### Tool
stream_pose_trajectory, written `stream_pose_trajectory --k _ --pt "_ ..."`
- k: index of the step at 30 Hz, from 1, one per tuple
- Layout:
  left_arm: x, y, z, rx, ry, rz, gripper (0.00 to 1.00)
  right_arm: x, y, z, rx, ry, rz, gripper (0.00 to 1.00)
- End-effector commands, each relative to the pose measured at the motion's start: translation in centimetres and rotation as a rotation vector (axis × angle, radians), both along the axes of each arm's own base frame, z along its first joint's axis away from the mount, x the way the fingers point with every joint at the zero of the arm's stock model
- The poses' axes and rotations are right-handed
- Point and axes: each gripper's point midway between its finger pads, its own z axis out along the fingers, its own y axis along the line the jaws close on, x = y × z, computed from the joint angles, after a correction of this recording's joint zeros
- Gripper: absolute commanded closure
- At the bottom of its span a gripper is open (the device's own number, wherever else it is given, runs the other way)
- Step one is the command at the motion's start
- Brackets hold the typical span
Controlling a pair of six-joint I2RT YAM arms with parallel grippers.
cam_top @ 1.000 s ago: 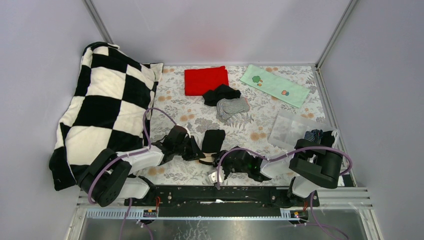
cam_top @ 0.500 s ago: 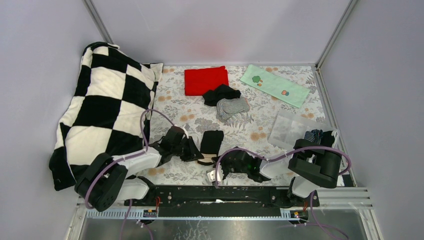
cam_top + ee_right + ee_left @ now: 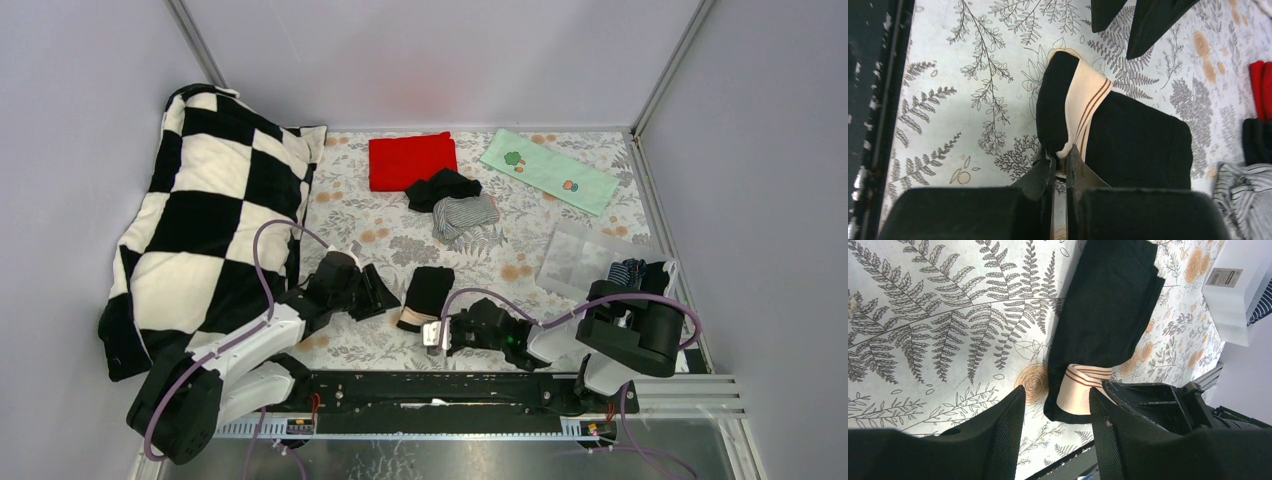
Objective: Roll the underwear
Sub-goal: Roll the underwear to the center of the board.
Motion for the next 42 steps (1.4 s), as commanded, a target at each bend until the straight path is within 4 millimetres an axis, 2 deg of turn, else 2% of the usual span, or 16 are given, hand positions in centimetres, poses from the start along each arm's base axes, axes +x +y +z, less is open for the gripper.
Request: stream_pose_trajectory --k 1,11,19,26,42 --pt "0.5 0.5 0.5 0.021 -0.025 0.015 0.45 -0.6 1.3 2.8 0.195 0.156 -0.061 1.0" --pt "0.5 0.2 0.6 0.01 -0.035 -0.005 0.45 -0.9 1.2 4.0 0.35 0.383 -0.163 1.0" --pt "0.5 0.2 0.3 0.015 -0.026 -0.01 0.45 -0.6 0.5 3.5 0.409 0.601 -0.285 1.0" --pt "0.6 0.2 0.4 0.017 -0.032 -0.007 0.45 0.7 -0.1 3.0 0.439 0.802 -0.416 1.0" --pt "1.0 -0.2 0.6 0.008 -0.046 -0.021 0.45 2.3 -2.0 1.7 0.587 1.099 -0.747 1.0"
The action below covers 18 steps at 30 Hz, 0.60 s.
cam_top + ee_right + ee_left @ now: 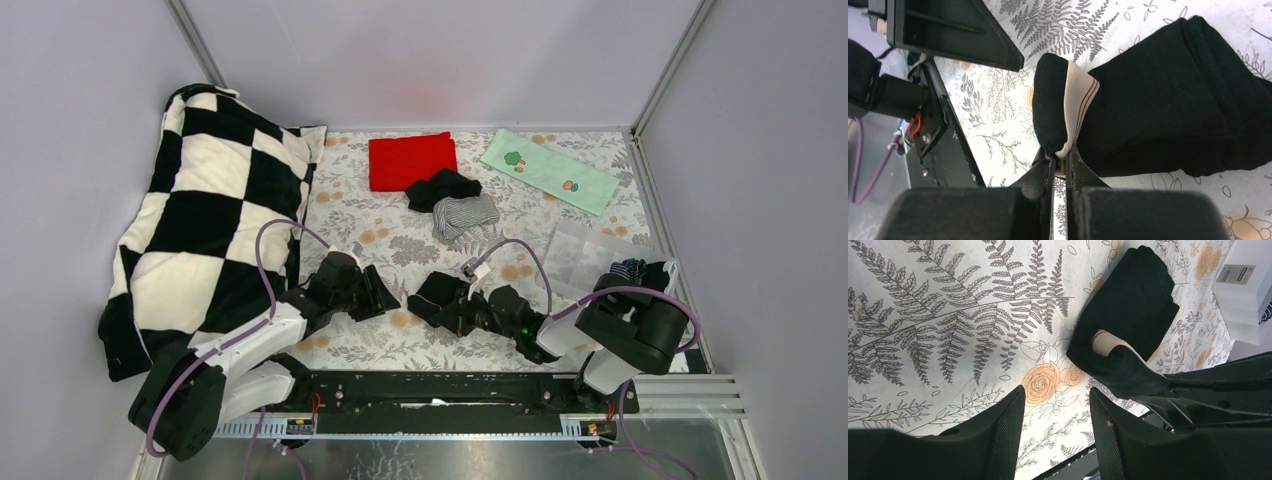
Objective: Roll the underwear
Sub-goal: Roll the underwear to the center of the board.
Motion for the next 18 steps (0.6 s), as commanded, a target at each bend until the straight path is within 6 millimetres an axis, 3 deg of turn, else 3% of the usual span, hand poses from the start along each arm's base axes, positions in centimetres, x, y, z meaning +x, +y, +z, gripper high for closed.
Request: stream_pose_trajectory --k 1,13,18 --pt "1.0 -0.4 1.0 -0.016 -0.045 -0.013 0.45 1.2 -0.8 -0.1 0.039 0.107 -0.143 1.0" --pt "1.7 -1.7 1.4 -0.055 -0.066 -0.062 0.45 2.3 -3.7 -2.8 -0.056 0.238 -0.363 1.0" --pt "2.4 -2.6 2.6 -0.094 -0.111 -0.093 0.43 2.2 -3.9 -3.4 -0.091 0.281 -0.387 1.0"
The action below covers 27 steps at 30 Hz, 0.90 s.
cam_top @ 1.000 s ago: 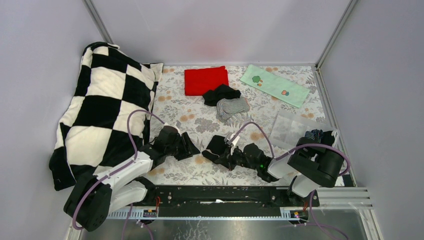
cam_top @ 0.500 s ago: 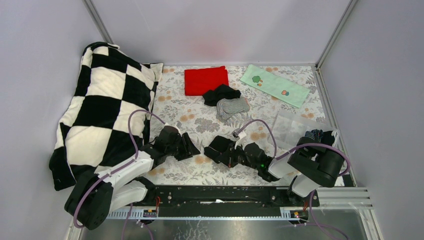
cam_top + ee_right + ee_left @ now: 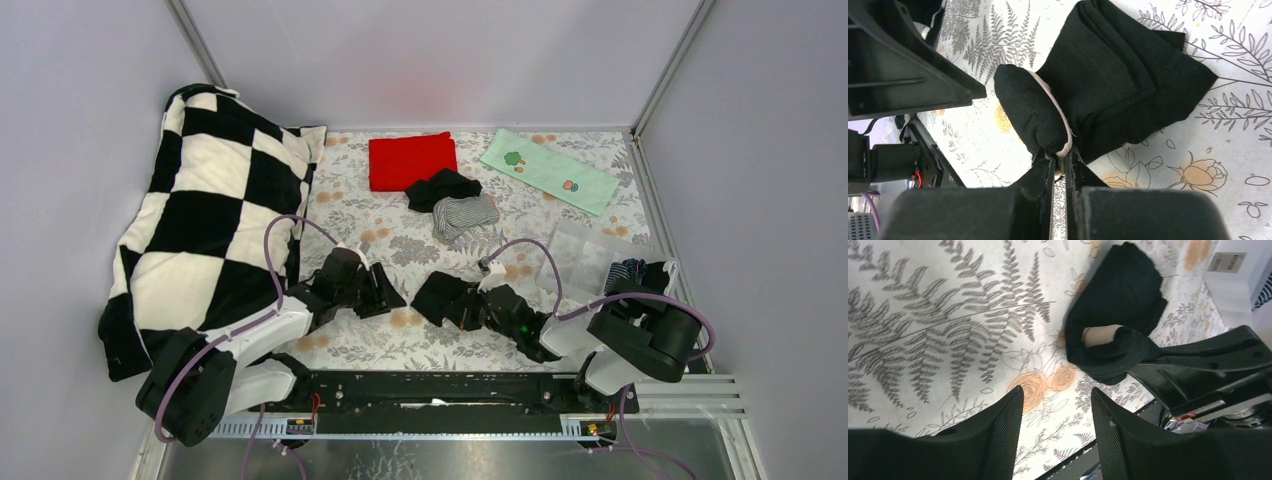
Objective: Roll the underwear
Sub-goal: Roll the underwear to the center of the board.
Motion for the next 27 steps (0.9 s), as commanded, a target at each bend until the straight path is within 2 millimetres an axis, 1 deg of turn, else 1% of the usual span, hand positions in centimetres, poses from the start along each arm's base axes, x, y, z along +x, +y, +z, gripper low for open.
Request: stream_pose_trajectory --k 1,7,9,15,18,20,24,27 --pt "2.2 -1.7 3.1 -0.078 -0.129 -0.05 0.42 0.5 -1.8 -2.1 -0.099 0.077 -0.09 1.0" --pt "2.6 -3.1 4.9 -0.149 -0.207 -0.122 0.38 1.0 -2.5 -2.6 -0.151 0.112 -0.119 1.0" --pt "2.6 -3.3 4.8 -0.152 -0.215 -0.141 0.37 1.2 -2.8 -2.7 -0.171 0.131 -0.12 1.0" --pt "2.9 -3.4 3.5 -0.129 -0.193 -0.145 0.34 1.5 -4.0 -3.7 -0.275 0.22 -0.093 1.0" --pt "3.0 -3.5 3.3 -0.14 -0.189 -0.144 0.33 1.6 -4.3 -4.0 -0.331 0.25 -0.048 1.0" --pt "3.1 -3.6 3.3 -0.145 -0.192 -0.142 0.32 1.6 -4.1 -4.0 -0.353 0.272 0.011 1.0" --pt "3.4 -3.7 3.4 -0.146 -0.199 -0.135 0.32 0.9 -3.7 -4.9 -0.405 0.349 0.147 1.0" --pt "3.6 -3.7 3.1 -0.138 -0.2 -0.129 0.32 0.5 -3.4 -5.6 -0.445 0.406 0.226 1.0"
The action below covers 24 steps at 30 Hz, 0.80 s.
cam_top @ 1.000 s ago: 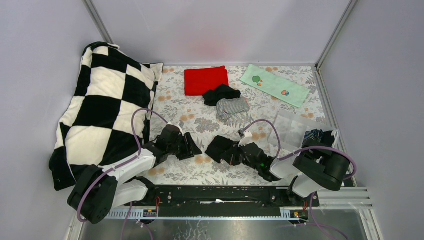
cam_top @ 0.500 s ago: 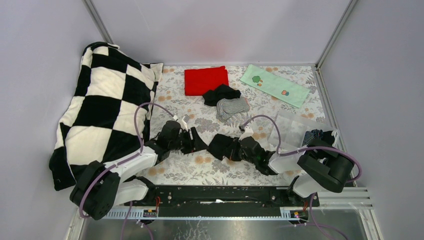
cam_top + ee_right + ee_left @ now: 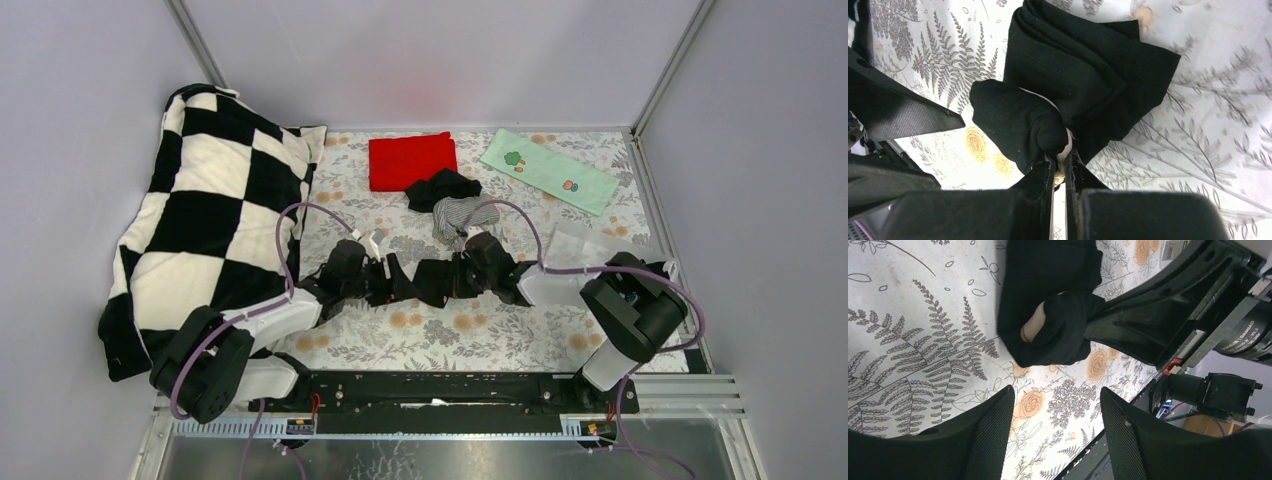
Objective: Roll the underwear
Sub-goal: Roll the underwear to the center of the board.
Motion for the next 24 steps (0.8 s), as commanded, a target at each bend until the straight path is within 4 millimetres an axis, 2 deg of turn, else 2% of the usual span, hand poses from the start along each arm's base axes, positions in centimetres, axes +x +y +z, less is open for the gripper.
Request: stream_pose_trajectory --k 1,5,10,15,24 --pt "1.7 -0.6 1.1 -0.029 -0.073 0.005 0.32 -4.3 -2.9 -4.9 -0.208 0.22 0.174 1.0" --pt "2.3 -0.5 0.1 -0.004 -0.066 0.028 0.32 -4.0 -2.5 -5.1 -0.213 0.23 0.199 1.0" --pt "3.1 0.4 -1.1 0.044 -0.047 0.106 0.32 -4.4 -3.4 -5.3 -0.271 0.252 0.236 1.0" --pt "3.4 0.9 -1.7 0.064 -0.046 0.137 0.32 -4.9 -3.3 -5.2 -0.283 0.271 0.321 0.99" --pt "2.4 0.3 -3.3 0.065 -0.012 0.095 0.35 -5.3 -2.6 -5.0 -0.251 0.295 0.366 0.98"
